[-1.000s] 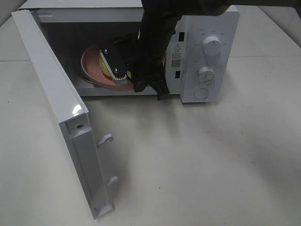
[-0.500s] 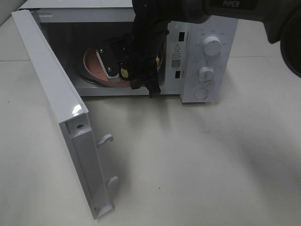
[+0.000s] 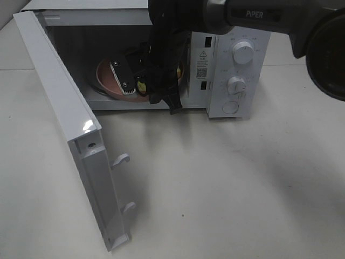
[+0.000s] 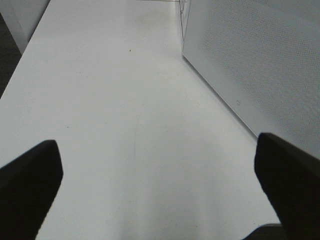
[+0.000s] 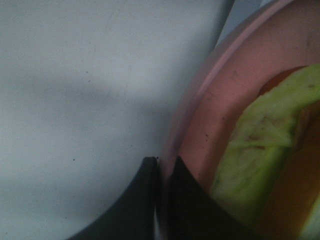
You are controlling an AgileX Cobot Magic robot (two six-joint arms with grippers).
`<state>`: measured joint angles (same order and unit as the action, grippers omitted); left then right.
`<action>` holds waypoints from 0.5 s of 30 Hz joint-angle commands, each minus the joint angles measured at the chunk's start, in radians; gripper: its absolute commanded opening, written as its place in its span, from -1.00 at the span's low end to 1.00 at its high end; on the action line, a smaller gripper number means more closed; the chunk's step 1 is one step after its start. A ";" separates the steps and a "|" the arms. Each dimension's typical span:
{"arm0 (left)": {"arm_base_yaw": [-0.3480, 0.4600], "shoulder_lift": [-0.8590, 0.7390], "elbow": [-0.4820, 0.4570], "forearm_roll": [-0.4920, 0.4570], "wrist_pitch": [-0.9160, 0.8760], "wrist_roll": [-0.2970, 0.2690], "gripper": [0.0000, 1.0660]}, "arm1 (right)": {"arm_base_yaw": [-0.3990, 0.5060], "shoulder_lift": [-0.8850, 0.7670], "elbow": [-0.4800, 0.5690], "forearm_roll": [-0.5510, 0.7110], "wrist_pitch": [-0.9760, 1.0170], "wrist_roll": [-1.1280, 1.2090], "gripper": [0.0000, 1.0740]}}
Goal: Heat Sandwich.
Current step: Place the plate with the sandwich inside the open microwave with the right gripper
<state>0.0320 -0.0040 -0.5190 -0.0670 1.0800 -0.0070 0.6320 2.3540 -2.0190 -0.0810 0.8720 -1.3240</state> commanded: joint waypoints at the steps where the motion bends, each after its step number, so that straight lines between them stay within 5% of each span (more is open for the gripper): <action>1: 0.005 -0.016 0.001 -0.002 -0.009 0.000 0.87 | -0.003 -0.008 -0.012 -0.018 -0.028 0.007 -0.89; 6: 0.005 -0.016 0.001 -0.002 -0.009 0.000 0.87 | -0.003 -0.008 -0.012 -0.017 -0.039 0.010 -0.69; 15: 0.005 -0.016 0.001 -0.002 -0.009 0.000 0.87 | -0.003 -0.008 -0.012 -0.017 -0.042 0.097 0.30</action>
<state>0.0320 -0.0040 -0.5190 -0.0670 1.0800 -0.0070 0.6320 2.3540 -2.0220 -0.0920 0.8320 -1.2450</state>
